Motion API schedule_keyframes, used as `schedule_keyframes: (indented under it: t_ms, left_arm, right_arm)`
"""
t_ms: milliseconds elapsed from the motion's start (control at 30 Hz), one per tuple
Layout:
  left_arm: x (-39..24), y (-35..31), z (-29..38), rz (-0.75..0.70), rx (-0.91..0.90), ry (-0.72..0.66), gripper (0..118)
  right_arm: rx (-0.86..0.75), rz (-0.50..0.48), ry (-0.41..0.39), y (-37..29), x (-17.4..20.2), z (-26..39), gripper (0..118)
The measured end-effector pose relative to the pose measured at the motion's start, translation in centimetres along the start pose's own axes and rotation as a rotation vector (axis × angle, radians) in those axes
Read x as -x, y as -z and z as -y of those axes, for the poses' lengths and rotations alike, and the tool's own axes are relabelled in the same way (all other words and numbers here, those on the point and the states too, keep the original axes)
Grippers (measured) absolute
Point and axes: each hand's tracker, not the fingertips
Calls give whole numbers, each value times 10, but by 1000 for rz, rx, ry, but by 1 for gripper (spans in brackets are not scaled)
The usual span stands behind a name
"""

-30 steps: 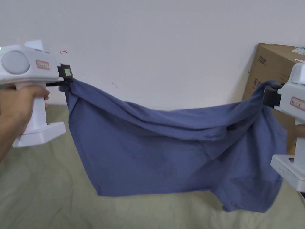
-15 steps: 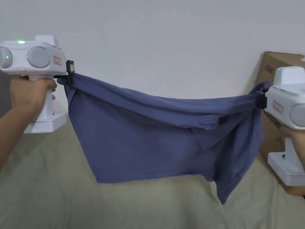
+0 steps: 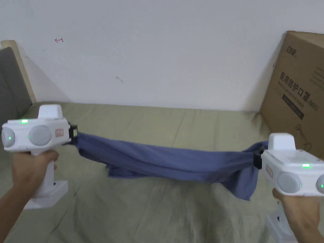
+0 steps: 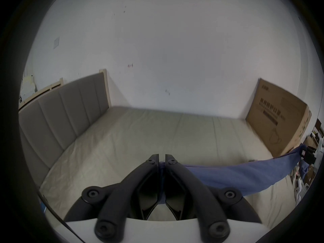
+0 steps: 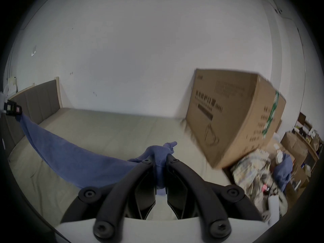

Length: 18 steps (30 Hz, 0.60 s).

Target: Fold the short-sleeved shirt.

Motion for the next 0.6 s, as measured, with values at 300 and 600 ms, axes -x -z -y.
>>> schedule_keyframes:
  t_ms: [300, 600]
  left_arm:
    - [28, -66, 133, 0, 139, -15, 3]
    - [57, -142, 235, -4, 176, -59, 3]
  right_arm:
    - [144, -54, 59, -56, -10, 115, 6]
    - [213, -43, 162, -136, -34, 190, 6]
